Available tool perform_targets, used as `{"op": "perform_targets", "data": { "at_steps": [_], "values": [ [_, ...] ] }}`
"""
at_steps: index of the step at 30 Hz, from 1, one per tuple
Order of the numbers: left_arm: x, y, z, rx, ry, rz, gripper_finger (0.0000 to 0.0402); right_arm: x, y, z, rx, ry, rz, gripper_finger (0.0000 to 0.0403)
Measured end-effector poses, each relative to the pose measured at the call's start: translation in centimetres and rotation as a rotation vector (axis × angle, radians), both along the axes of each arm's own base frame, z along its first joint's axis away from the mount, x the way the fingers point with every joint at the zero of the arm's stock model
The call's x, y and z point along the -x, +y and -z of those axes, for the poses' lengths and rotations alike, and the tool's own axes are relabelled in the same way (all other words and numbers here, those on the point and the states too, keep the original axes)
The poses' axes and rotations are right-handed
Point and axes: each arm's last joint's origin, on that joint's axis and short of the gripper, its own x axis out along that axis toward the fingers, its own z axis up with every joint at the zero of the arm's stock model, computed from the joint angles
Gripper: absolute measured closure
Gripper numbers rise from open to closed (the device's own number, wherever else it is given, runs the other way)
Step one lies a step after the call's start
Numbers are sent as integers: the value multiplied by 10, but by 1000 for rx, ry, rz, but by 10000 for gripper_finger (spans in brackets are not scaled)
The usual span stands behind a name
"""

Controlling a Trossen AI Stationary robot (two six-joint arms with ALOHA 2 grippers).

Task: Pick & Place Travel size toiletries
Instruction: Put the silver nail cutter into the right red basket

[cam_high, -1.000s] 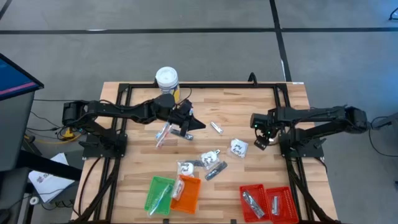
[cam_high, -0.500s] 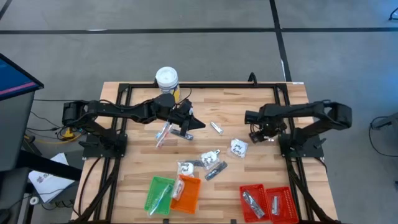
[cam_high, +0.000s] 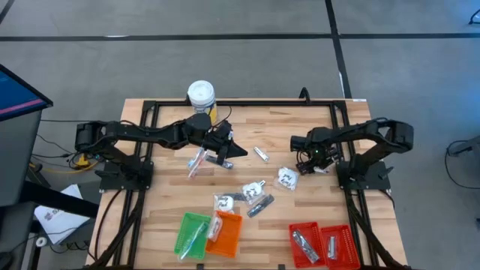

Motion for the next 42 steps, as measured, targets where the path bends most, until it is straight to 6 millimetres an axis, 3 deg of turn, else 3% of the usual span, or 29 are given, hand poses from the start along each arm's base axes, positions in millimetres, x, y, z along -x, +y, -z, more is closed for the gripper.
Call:
{"op": "perform_targets", "data": {
  "at_steps": [8,12,19,25,34,42],
  "values": [
    [0,1,0,-7,-2,-2,394,-25,-2,-20,8,-332,158,179],
    [0,2,0,-7,-2,-4,394,-26,-2,-36,29,-452,185,179],
    [0,1,0,-8,-2,-4,394,-14,0,-54,141,-523,-17,179],
    [0,2,0,-9,-2,-4,394,-16,5,-42,124,-433,-87,179],
    [0,2,0,-7,-1,-6,394,-33,35,-15,121,-345,-342,191],
    [0,2,0,-1,1,-7,394,-36,45,-3,183,-266,-391,223]
  ]
}}
